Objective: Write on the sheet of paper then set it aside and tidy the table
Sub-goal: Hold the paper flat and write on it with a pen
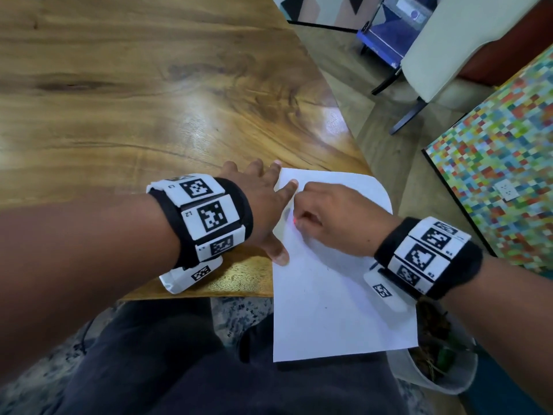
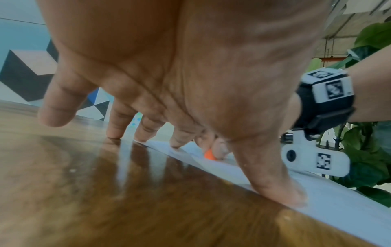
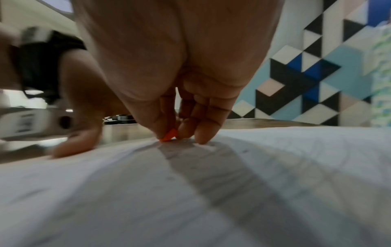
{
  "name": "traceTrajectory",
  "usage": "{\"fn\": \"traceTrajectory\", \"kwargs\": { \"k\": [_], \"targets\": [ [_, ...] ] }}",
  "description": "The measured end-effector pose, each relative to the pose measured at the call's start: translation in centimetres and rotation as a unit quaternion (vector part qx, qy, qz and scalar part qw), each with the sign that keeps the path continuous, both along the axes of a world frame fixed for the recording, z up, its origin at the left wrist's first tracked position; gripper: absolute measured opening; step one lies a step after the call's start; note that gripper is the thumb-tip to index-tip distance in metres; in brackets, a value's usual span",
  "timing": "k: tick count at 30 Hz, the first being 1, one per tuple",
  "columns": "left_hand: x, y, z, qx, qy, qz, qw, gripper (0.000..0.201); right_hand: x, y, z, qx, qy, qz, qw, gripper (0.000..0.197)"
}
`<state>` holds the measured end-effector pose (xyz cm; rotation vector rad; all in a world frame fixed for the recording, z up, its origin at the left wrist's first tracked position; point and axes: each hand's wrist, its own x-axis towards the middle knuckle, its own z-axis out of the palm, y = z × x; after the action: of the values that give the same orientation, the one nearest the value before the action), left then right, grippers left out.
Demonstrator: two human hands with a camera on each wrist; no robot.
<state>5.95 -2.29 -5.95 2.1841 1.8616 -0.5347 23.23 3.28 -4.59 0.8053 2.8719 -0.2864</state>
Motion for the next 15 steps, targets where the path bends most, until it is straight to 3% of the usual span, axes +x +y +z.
{"fn": "traceTrajectory", "kwargs": {
  "k": [6,13,15],
  "targets": [
    [0.2,0.1,0.6,-0.008,0.013,-0.008,1.0,0.137,-0.2,5.1,0.2,0.039,0.011,-0.137,0.99,0.011],
    [0.6,0.3,1.6,-0.007,0.03,-0.031,0.999,0.135,1.2,2.4,0.0,0.024,-0.005,-0.032,0.999,0.011],
    [0.9,0.5,1.7,-0.008,0.042,-0.035,0.998,0.134,1.3,2.7,0.0,0.017,-0.005,-0.04,0.999,0.01]
  ]
}}
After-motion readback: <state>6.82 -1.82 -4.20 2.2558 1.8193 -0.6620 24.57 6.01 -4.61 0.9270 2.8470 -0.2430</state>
